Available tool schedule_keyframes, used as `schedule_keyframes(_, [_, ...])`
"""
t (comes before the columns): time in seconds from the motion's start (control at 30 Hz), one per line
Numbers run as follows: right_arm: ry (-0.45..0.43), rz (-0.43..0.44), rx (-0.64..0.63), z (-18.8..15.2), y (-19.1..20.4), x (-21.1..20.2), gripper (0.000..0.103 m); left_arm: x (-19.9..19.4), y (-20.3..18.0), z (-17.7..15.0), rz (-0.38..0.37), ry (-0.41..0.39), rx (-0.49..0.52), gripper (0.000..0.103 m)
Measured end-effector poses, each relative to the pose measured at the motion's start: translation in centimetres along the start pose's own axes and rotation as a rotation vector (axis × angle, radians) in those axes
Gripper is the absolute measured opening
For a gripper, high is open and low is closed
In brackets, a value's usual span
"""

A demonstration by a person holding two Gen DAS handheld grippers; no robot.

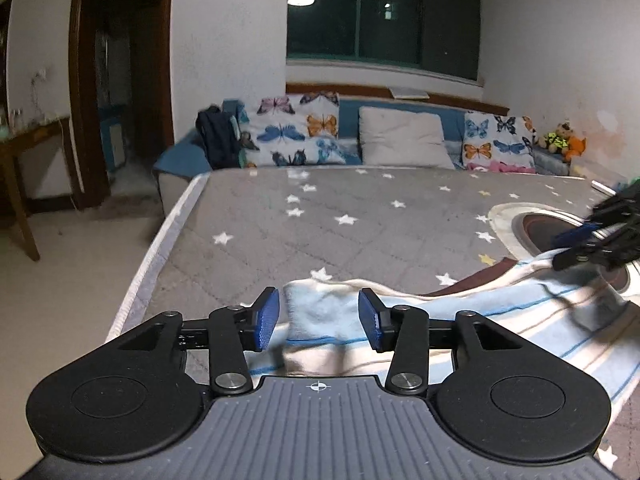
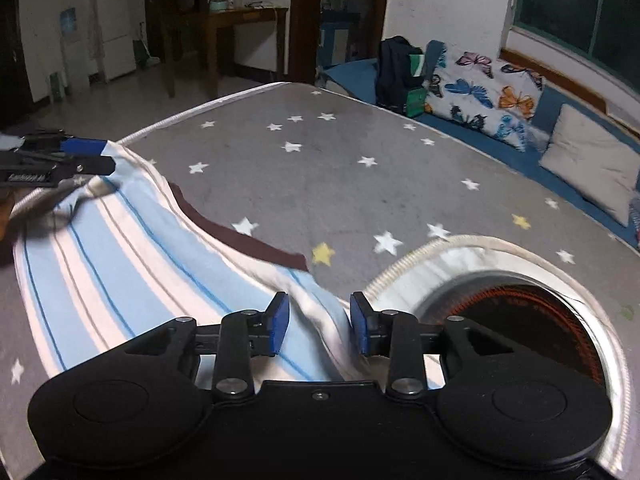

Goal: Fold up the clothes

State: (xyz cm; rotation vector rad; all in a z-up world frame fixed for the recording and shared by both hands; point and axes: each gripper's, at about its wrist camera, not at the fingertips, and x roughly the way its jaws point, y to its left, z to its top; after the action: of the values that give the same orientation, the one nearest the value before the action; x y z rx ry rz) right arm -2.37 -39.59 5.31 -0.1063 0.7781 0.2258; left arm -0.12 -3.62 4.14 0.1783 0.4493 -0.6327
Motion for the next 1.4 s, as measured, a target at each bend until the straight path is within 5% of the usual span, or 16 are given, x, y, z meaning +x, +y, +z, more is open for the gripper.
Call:
schedule_keyframes(0.2, [0.049, 0.054, -0.017, 1.5, 0.5, 3.7, 0.041, -1.3, -3.6, -1.6, -0.109, 0.023, 0.130, 0.050])
schedule_keyframes(0.37, [0.043, 0.035, -0.061, 1.8, 1.4, 4.1, 0.017, -0.6, -4.4, -3.9, -0.159, 0.118, 0.121, 0.050])
schedule_keyframes(0.53, [0.031, -0.040, -0.018, 1.9, 0.9, 4.4, 0.025, -0.8, -3.9, -5.2, -0.181, 0.131, 0.103, 0.051])
schedule_keyframes(0.73, [-0.054, -0.037, -0.019, 2.6, 2.1, 2.5, 0.028, -0.5, -2.6, -2.6, -0.201, 0.102, 0.070, 0.051])
schedule_keyframes(0.93, [-0.049, 0.093, -0.052, 2.0, 5.2, 3.0, 0.028, 4.5, -0.2, 0.7, -0.218, 0.093, -0.083, 0.051])
schedule_keyframes(1.13, [-0.039, 0.123, -0.037, 1.2, 5.5, 4.4, 0.028, 9.2, 2.4, 0.6, -0.100, 0.186, -0.188, 0.045])
schedule_keyframes(1.4, [-0.057, 0.082, 0.008, 1.1, 4.3, 3.9, 0.028, 8.0, 1.9, 1.1, -0.015, 0.124, -0.135, 0.045])
